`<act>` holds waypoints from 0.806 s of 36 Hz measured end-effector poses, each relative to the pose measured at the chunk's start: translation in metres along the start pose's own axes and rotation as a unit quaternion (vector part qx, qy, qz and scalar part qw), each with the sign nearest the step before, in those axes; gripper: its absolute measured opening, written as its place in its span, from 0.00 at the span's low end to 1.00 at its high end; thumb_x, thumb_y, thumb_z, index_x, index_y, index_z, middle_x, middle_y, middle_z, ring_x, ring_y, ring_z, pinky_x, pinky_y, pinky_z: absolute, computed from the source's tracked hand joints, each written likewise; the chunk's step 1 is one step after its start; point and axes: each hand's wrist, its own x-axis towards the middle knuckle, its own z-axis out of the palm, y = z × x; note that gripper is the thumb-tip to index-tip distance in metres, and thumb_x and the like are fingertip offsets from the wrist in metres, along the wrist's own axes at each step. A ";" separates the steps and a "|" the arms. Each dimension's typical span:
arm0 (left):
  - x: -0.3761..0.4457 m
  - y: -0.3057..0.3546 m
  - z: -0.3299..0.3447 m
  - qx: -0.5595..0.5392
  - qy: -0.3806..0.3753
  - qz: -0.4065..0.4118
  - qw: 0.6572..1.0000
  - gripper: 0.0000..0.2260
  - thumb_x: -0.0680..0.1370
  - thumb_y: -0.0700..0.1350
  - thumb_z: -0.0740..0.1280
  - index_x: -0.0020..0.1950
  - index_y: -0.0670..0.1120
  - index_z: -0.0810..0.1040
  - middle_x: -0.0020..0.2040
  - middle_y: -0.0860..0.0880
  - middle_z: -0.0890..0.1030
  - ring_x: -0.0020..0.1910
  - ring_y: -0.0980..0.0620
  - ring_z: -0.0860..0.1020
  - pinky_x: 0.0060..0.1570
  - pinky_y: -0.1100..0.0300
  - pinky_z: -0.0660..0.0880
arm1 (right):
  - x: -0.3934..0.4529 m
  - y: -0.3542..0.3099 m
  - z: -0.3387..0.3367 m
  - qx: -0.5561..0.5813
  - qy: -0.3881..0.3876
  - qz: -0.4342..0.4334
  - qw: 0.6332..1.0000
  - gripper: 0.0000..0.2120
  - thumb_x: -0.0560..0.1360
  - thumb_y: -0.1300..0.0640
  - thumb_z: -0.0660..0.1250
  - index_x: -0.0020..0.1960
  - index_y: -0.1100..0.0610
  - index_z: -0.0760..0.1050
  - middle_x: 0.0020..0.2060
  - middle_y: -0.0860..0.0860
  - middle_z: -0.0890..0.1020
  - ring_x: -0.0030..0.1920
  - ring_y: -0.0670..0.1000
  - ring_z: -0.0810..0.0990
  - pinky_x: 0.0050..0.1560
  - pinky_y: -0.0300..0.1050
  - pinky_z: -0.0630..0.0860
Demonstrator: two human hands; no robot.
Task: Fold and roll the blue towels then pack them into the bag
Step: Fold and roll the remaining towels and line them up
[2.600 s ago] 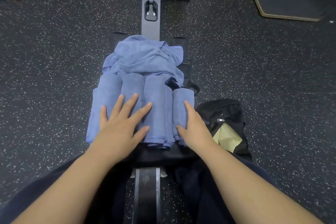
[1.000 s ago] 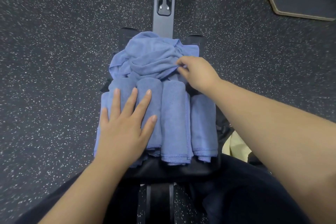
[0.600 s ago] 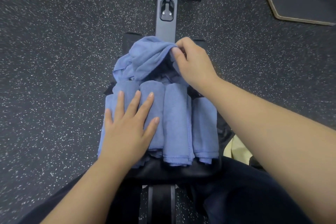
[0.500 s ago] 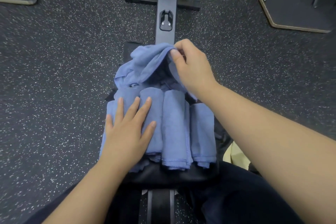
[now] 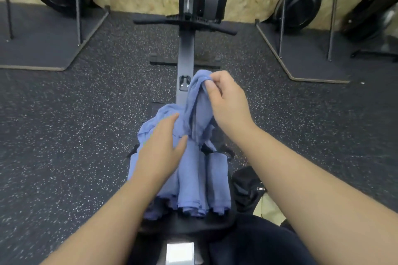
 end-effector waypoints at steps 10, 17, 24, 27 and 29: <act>0.021 0.092 -0.029 -0.027 0.038 0.044 0.998 0.19 0.79 0.47 0.65 0.69 0.51 0.70 0.67 0.56 0.75 0.63 0.53 0.74 0.62 0.53 0.70 | -0.007 -0.056 -0.072 -0.005 0.042 -0.025 0.999 0.08 0.82 0.54 0.58 0.55 0.56 0.72 0.44 0.47 0.78 0.46 0.50 0.76 0.46 0.47 0.71; 0.017 0.131 -0.054 -0.058 0.082 0.059 0.993 0.14 0.78 0.48 0.65 0.64 0.54 0.73 0.58 0.56 0.79 0.56 0.53 0.78 0.55 0.51 0.74 | -0.008 -0.090 -0.115 -0.007 0.089 -0.068 0.994 0.08 0.81 0.54 0.59 0.54 0.56 0.73 0.45 0.48 0.79 0.47 0.50 0.77 0.47 0.47 0.71; 0.003 0.175 -0.073 -0.045 0.064 0.064 0.995 0.09 0.77 0.50 0.66 0.56 0.52 0.76 0.52 0.54 0.81 0.49 0.52 0.79 0.50 0.51 0.76 | -0.018 -0.131 -0.156 0.010 0.112 -0.098 0.989 0.08 0.81 0.55 0.58 0.55 0.57 0.73 0.42 0.45 0.77 0.44 0.48 0.75 0.45 0.45 0.69; -0.007 0.187 -0.078 -0.030 0.045 0.063 0.997 0.06 0.77 0.53 0.66 0.50 0.52 0.75 0.45 0.55 0.80 0.44 0.53 0.79 0.46 0.49 0.77 | -0.026 -0.147 -0.170 0.017 0.120 -0.101 0.987 0.07 0.81 0.55 0.58 0.54 0.56 0.73 0.43 0.46 0.78 0.46 0.49 0.76 0.47 0.47 0.71; -0.015 0.192 -0.083 -0.016 0.053 0.065 0.996 0.04 0.77 0.50 0.65 0.47 0.51 0.75 0.43 0.54 0.80 0.43 0.51 0.79 0.45 0.49 0.77 | -0.034 -0.157 -0.179 0.023 0.123 -0.108 0.986 0.07 0.81 0.55 0.58 0.54 0.56 0.73 0.43 0.46 0.78 0.46 0.49 0.76 0.47 0.47 0.71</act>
